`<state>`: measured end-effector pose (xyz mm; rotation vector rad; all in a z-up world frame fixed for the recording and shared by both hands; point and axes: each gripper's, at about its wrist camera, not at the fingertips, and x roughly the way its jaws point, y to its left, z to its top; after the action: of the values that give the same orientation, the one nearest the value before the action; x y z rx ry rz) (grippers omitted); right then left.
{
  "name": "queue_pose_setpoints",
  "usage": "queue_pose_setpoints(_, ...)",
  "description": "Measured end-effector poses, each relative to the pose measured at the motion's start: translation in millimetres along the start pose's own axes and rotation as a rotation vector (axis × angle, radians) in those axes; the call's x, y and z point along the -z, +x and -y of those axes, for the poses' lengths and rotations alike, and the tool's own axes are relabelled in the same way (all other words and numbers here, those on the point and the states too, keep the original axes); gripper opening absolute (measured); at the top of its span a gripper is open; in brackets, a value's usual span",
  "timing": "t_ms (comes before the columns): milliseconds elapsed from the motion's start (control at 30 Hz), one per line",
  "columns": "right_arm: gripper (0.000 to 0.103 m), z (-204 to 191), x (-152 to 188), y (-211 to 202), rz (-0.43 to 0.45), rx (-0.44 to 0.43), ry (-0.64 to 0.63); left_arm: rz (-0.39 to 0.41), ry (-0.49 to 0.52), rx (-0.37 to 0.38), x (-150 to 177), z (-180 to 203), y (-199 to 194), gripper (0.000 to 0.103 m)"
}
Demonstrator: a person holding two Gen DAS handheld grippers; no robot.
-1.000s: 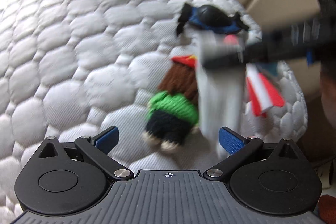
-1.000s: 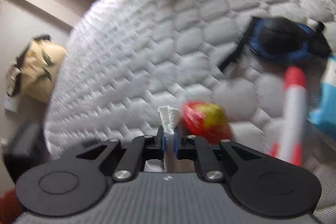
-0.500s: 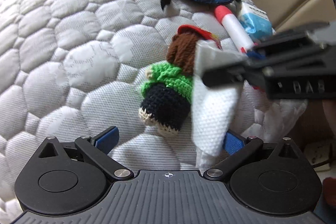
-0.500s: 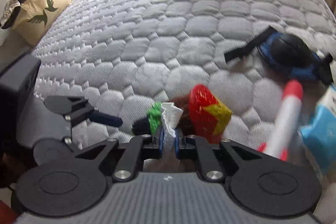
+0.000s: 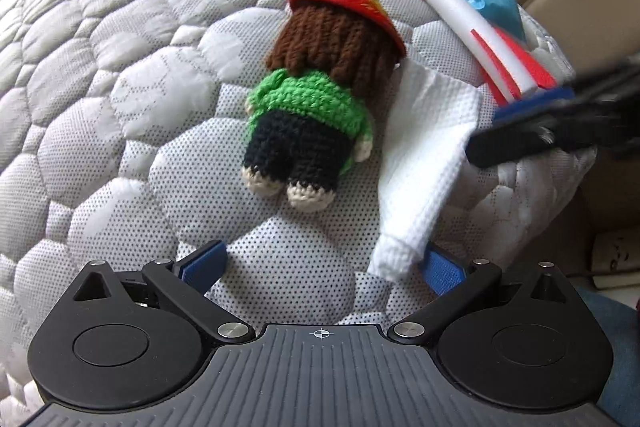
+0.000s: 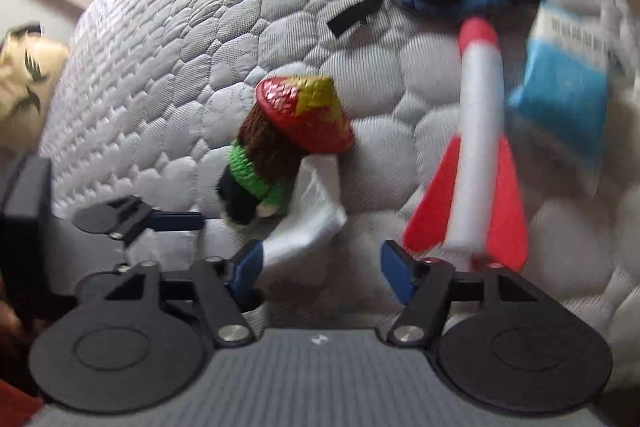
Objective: Organize soft objects
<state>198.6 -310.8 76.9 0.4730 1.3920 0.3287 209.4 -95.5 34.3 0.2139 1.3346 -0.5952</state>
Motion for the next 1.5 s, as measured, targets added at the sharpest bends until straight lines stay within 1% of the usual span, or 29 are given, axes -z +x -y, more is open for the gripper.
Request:
queue_pose_setpoints(33, 0.07, 1.7, 0.3, 10.4, -0.017, -0.019, 0.04, -0.004, 0.004, 0.0, -0.5, 0.4, 1.4, 0.103)
queue_pose_setpoints(100, 0.063, 3.2, -2.9, 32.4, -0.028, -0.001, 0.088, -0.015, 0.025, -0.007, -2.3, 2.7, 3.0, 0.103)
queue_pose_setpoints(133, 0.057, 4.5, -5.4, 41.2, -0.031, 0.01, 0.101, -0.019, 0.043, -0.012, -3.0, 4.3, 1.8, 0.103)
queue_pose_setpoints(167, 0.046, 5.5, -7.8, 45.8, -0.031, 0.012, 0.107, -0.019, 0.059, -0.014, -3.6, 5.4, -0.2, 0.103)
queue_pose_setpoints(200, 0.04, 6.3, -10.1, 48.8, -0.03, 0.011, 0.11, -0.01, 0.072, -0.011, -4.1, 5.7, -3.6, 0.103)
queue_pose_setpoints(267, 0.013, 6.5, -13.6, 44.0, -0.012, -0.003, 0.101, 0.015, 0.093, 0.0, -6.1, 6.0, -10.8, 0.103)
queue_pose_setpoints(367, 0.011, 2.1, -18.6, 23.1, 0.028, 0.01, 0.04, 0.117, 0.088, 0.045, -19.6, 5.0, -22.0, 0.103)
queue_pose_setpoints(400, 0.011, 0.8, -20.4, 15.1, 0.042, 0.017, 0.021, 0.14, 0.087, 0.045, -27.2, 5.9, -21.2, 0.103)
queue_pose_setpoints(467, 0.012, 4.4, -23.8, -3.1, 0.07, 0.007, 0.033, 0.177, 0.092, 0.001, -44.5, 9.5, -12.6, 0.103)
queue_pose_setpoints(533, 0.012, 9.6, -26.9, -20.9, 0.099, -0.008, 0.049, 0.204, 0.088, -0.07, -58.1, 11.2, 3.1, 0.103)
queue_pose_setpoints(567, 0.015, 12.6, -28.4, -29.0, 0.113, -0.016, 0.05, 0.212, 0.081, -0.095, -64.0, 12.1, 10.8, 0.103)
queue_pose_setpoints(600, 0.016, 14.9, -29.3, -36.7, 0.127, -0.017, 0.042, 0.22, 0.072, -0.102, -68.3, 14.0, 16.2, 0.102)
queue_pose_setpoints(633, 0.016, 16.7, -29.5, -43.3, 0.139, -0.014, 0.031, 0.232, 0.066, -0.099, -70.9, 16.6, 18.3, 0.1)
queue_pose_setpoints(667, 0.016, 19.0, -28.5, -48.3, 0.147, -0.015, 0.024, 0.239, 0.067, -0.097, -71.4, 20.1, 17.5, 0.081)
queue_pose_setpoints(700, 0.016, 21.8, -26.8, -52.7, 0.154, -0.019, 0.019, 0.238, 0.073, -0.104, -71.2, 24.1, 16.7, 0.076)
queue_pose_setpoints(767, 0.016, 28.9, -23.0, -60.3, 0.167, -0.052, 0.03, 0.24, 0.082, -0.141, -72.7, 32.7, 17.5, 0.076)
queue_pose_setpoints(833, 0.015, 34.0, -23.0, -65.2, 0.17, -0.067, 0.038, 0.24, 0.043, -0.128, -80.5, 32.9, 14.5, 0.075)
queue_pose_setpoints(933, 0.015, 40.7, -24.7, -71.2, 0.176, -0.076, 0.048, 0.27, -0.029, -0.098, -105.4, 26.4, 8.8, 0.075)
queue_pose_setpoints(1033, 0.015, 47.2, -32.1, -76.3, 0.205, -0.055, 0.055, 0.312, -0.029, -0.134, -136.8, 30.6, 16.3, 0.076)
queue_pose_setpoints(1133, 0.015, 50.5, -43.3, -81.9, 0.231, -0.003, 0.025, 0.299, -0.043, -0.131, -156.1, 32.7, 27.8, 0.083)
queue_pose_setpoints(1167, 0.015, 50.2, -47.4, -82.3, 0.237, 0.018, 0.005, 0.305, -0.053, -0.13, -155.7, 33.2, 25.7, 0.091)
queue_pose_setpoints(1200, 0.015, 49.4, -51.6, -81.4, 0.241, 0.036, -0.017, 0.326, -0.067, -0.135, -152.1, 33.4, 21.0, 0.095)
queue_pose_setpoints(1267, 0.015, 46.1, -62.2, -74.8, 0.244, 0.068, -0.065, 0.352, -0.097, -0.161, -137.1, 31.4, 11.1, 0.097)
queue_pose_setpoints(1333, 0.015, 40.8, -74.9, -65.5, 0.24, 0.05, -0.072, 0.345, -0.127, -0.176, -119.8, 27.8, 4.6, 0.097)
queue_pose_setpoints(1467, 0.015, 18.5, -102.3, -40.8, 0.252, -0.136, -0.041, 0.281, -0.201, -0.148, -87.1, 15.6, 2.1, 0.098)
queue_pose_setpoints(1500, 0.015, 14.1, -108.6, -30.2, 0.248, -0.156, -0.028, 0.261, -0.217, -0.143, -80.6, 13.0, 3.4, 0.098)
